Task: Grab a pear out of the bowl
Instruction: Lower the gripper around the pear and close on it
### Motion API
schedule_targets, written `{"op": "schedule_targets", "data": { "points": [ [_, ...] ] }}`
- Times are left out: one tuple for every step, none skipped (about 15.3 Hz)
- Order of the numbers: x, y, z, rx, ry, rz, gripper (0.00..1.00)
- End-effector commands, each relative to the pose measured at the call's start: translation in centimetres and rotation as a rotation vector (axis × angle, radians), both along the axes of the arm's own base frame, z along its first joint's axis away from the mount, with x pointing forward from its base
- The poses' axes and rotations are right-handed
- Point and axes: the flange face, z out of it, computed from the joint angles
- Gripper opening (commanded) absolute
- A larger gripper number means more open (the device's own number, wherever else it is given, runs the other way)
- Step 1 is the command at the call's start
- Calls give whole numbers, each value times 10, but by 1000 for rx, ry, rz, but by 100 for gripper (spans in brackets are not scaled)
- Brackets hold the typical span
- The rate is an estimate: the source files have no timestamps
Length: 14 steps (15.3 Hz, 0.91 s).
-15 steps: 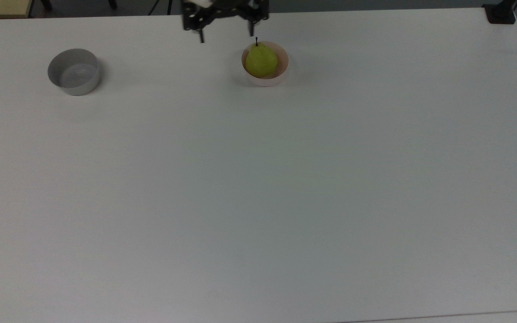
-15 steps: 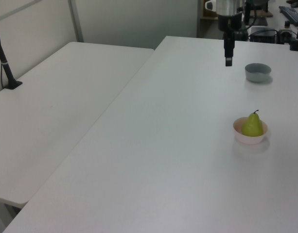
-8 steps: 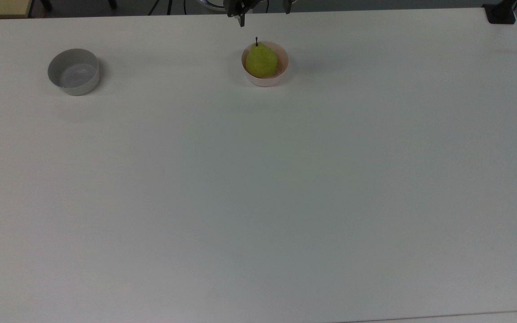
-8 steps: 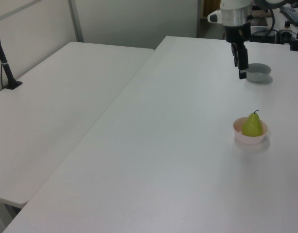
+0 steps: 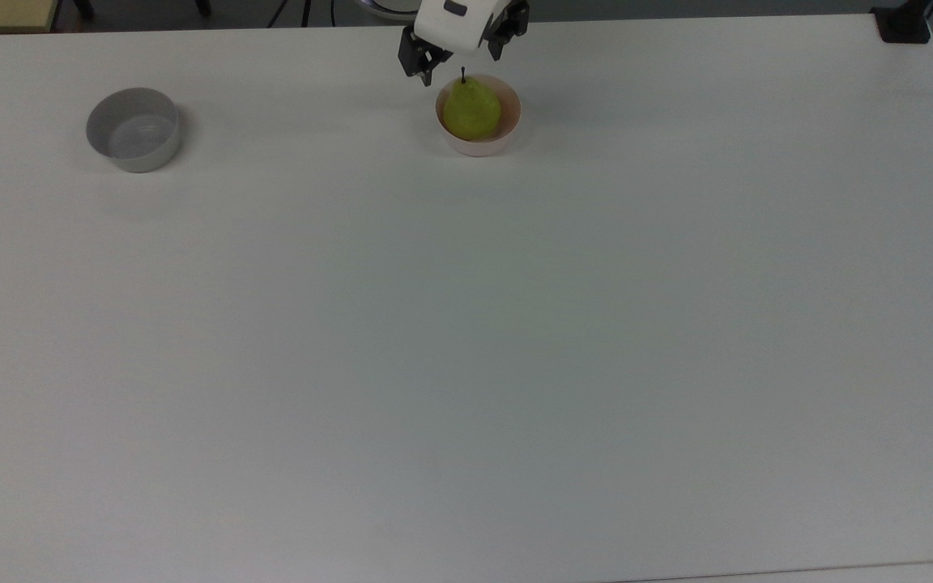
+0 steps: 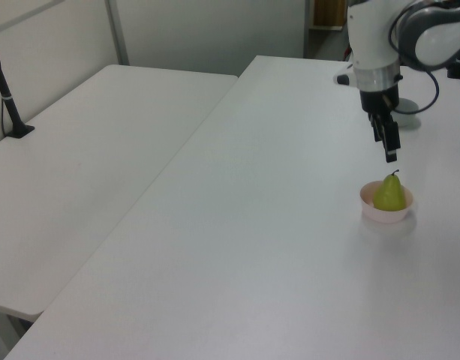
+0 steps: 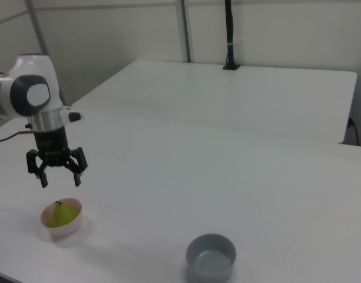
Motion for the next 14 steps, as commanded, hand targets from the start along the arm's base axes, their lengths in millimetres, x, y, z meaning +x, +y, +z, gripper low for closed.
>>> {"op": "schedule_targets", "data": {
  "points": [
    [-15,12,-35,-19,7,65,100],
    [-17,18,-44,-23,9,78,100],
    [-18,25,-52,-30,16,94,100],
    [-17,25,-59,-36,28,94,100],
    [-17,26,-64,-42,36,99,97],
    [-17,25,-70,-62,44,110,95],
    [-19,25,-80,-78,49,123,93],
    [-20,25,-85,-78,46,127,91],
    [-21,26,-89,-80,48,134,90],
    [-22,26,-91,-83,52,136,90],
    [-22,27,-92,-85,53,139,87],
    [-22,28,-93,-85,54,142,85],
    [-23,31,-96,-89,59,147,80],
    [-24,34,-98,-91,63,153,74]
  ]
}}
